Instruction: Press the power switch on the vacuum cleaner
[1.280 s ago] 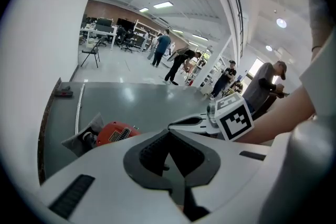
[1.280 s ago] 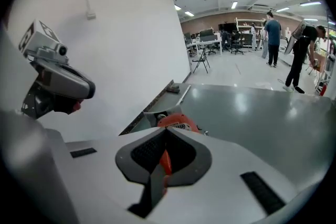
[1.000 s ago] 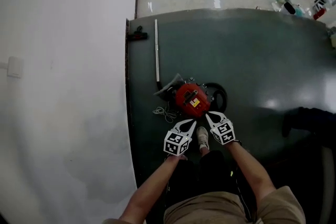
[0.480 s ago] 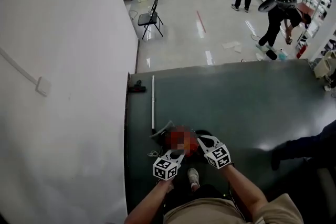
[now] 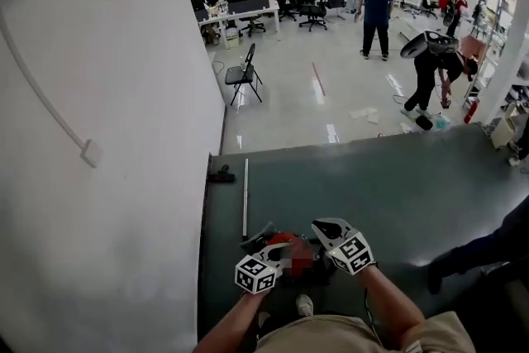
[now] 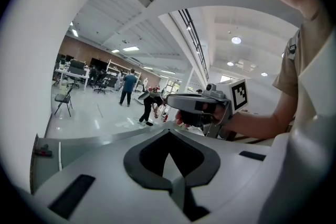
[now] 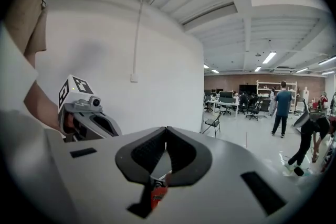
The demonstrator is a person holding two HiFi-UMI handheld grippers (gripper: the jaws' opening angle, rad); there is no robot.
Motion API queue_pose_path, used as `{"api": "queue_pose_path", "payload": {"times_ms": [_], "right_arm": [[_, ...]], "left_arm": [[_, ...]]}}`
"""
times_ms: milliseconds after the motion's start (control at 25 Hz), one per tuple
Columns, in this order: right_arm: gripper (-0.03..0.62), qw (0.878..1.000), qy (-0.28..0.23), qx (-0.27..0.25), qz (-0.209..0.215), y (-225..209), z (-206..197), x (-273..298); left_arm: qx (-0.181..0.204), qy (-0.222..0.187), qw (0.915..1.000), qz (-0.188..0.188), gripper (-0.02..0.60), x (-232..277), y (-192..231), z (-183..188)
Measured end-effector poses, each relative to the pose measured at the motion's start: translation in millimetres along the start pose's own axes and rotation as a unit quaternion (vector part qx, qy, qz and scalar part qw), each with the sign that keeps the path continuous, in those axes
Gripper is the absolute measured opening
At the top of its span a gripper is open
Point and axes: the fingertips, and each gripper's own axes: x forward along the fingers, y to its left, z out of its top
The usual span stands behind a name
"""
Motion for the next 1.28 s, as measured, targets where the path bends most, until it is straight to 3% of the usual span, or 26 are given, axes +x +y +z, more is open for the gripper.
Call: {"api": "queue_pose_path", "payload": {"times_ms": [280, 520, 760, 1040, 1280], "right_arm": [[0.012, 0.999, -0.04, 0.028, 0.006, 4.7, 66.8, -30.2], [0.056, 0.995, -0.083, 0.049, -0.017, 11.6, 97.7, -44.5], [0.098, 0.989, -0.101, 0.062, -0.092, -14.9, 111.5, -60.9], [0.101, 0.976, -0.088, 0.044, -0.196, -38.6, 95.2, -89.3], [0.101, 0.952, -0.061, 0.076, -0.291, -74.3, 45.2, -125.4]], "left_arm": [[0.045, -0.04, 0.9981, -0.01, 0.005, -23.8, -19.1, 67.4], [0.085, -0.059, 0.9945, 0.01, 0.005, -65.6, 3.9, 99.0], [0.098, -0.088, 0.9909, 0.025, 0.005, -111.1, 43.3, 132.5], [0.108, -0.097, 0.9882, 0.049, 0.005, -160.2, 105.6, 139.9], [0.068, -0.091, 0.9898, 0.086, 0.006, -204.7, 187.4, 117.9]]}}
